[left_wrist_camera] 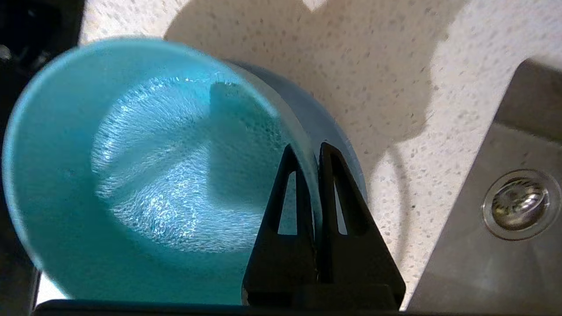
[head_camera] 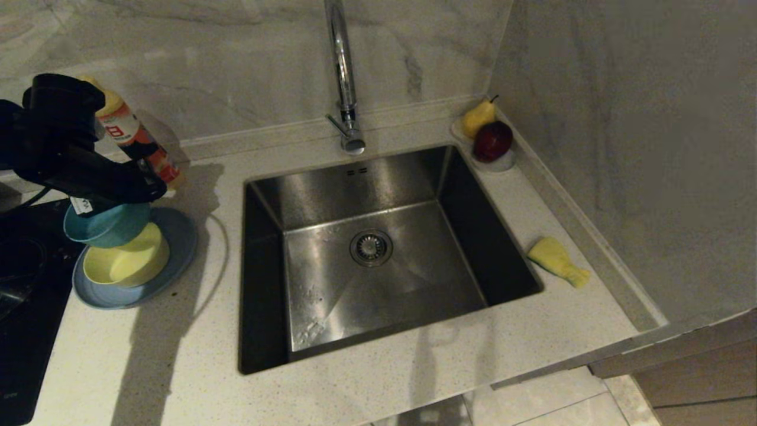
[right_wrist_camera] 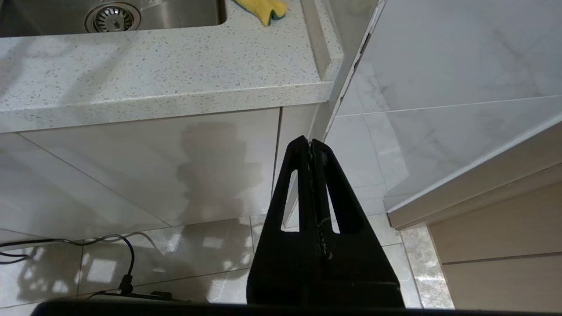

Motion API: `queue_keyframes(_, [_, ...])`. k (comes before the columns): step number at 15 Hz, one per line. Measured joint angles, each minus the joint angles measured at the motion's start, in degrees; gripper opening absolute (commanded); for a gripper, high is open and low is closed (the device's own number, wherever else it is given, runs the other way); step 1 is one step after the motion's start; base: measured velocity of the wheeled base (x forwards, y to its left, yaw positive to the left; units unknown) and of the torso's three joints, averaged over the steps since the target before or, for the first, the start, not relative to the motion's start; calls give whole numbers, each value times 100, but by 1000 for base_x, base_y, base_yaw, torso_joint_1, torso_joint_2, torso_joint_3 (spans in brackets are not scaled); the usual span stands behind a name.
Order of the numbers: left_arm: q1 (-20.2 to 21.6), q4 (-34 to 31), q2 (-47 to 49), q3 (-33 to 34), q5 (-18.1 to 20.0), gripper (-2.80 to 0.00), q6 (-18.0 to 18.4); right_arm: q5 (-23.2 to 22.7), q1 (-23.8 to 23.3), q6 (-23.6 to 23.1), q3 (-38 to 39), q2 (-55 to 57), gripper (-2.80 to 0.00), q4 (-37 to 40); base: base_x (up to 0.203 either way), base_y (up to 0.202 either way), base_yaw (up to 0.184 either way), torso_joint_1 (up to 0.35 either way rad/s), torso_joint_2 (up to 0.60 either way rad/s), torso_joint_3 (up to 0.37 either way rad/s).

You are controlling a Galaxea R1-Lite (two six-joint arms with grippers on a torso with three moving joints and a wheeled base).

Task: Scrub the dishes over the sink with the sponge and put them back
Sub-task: Place the bowl on the bowl

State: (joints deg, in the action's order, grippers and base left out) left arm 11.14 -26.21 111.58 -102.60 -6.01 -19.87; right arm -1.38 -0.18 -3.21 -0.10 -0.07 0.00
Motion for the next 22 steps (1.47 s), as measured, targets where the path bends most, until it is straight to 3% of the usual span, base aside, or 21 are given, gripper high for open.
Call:
queue_keyframes(7, [-1,6,44,252,15,-280,-22,0,-2,-1,0,0,-280,0,0,0,0,0,0,0])
queue_keyframes(15, [-33,-79,-232,108,1,-280,-94,0,0,1,0,0,-280,0,0,0,0,0,0,0])
queue_keyframes(22, [-44,-13,-472,934,-1,-280,-34,0,0,-1,0,0,-280,0,0,0,0,0,0,0])
